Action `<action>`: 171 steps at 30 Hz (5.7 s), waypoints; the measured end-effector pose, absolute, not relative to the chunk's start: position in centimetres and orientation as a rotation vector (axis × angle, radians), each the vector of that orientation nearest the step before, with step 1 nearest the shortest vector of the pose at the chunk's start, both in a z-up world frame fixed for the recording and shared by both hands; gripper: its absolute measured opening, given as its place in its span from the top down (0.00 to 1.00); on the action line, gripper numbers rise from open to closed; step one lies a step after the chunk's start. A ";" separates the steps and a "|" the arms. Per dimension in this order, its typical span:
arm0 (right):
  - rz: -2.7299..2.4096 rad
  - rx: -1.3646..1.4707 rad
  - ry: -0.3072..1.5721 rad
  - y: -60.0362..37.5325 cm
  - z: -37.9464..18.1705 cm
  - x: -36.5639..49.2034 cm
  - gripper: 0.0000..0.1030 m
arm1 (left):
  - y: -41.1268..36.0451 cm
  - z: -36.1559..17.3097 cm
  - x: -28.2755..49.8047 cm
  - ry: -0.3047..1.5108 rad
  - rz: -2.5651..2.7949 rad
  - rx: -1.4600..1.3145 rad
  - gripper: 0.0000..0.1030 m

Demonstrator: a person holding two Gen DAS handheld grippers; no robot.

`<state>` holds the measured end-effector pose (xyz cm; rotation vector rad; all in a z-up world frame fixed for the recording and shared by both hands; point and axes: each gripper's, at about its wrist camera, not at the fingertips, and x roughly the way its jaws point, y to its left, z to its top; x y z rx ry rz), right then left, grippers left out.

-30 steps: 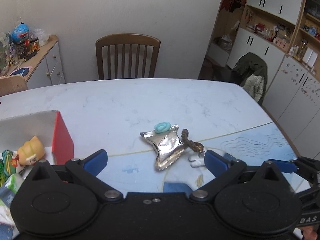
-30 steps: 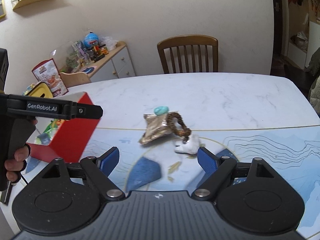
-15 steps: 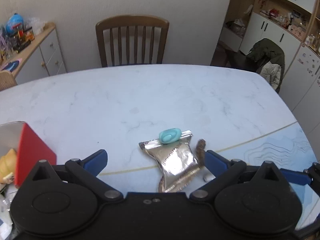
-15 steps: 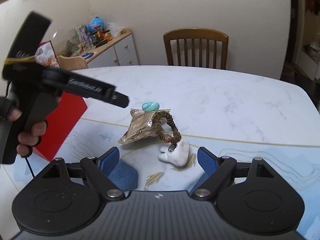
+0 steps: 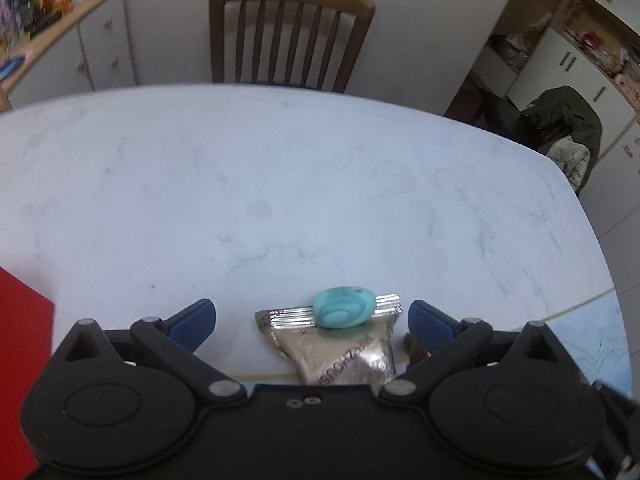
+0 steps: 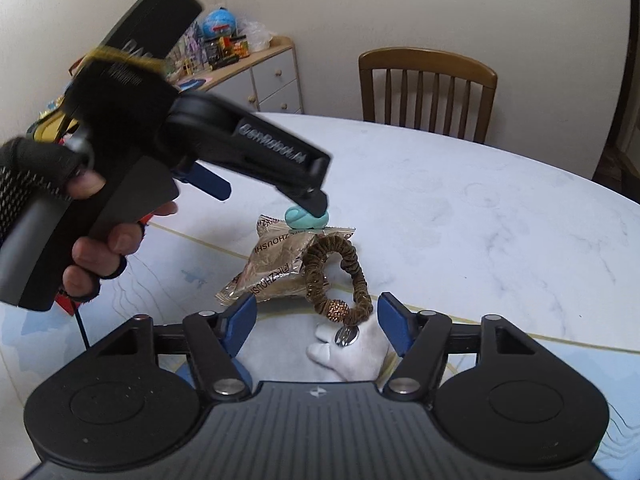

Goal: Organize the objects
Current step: 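Grasp the teal sharpener with the left tool while the right tool grasps the brown bracelet, then carry the teal sharpener and brown bracelet over the cardboard box, then open both tools to drop the sharpener and bracelet into the box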

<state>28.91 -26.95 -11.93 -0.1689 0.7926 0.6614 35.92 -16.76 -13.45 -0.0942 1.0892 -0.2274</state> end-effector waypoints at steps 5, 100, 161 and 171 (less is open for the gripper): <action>0.685 -0.208 0.798 -26.0 -12.9 29.6 0.42 | -16.9 -14.6 37.4 1.153 -0.208 -0.149 0.03; 0.570 -0.028 0.752 -26.9 -0.6 24.6 0.92 | -10.8 -4.2 28.3 0.997 -0.365 -0.076 0.65; 0.647 -0.340 0.872 6.7 -7.7 18.1 0.92 | 18.4 -9.3 27.5 1.103 -0.298 0.001 0.65; 0.648 -0.389 0.970 8.2 -10.6 17.6 0.92 | 18.0 -11.2 27.5 1.152 -0.333 0.029 0.65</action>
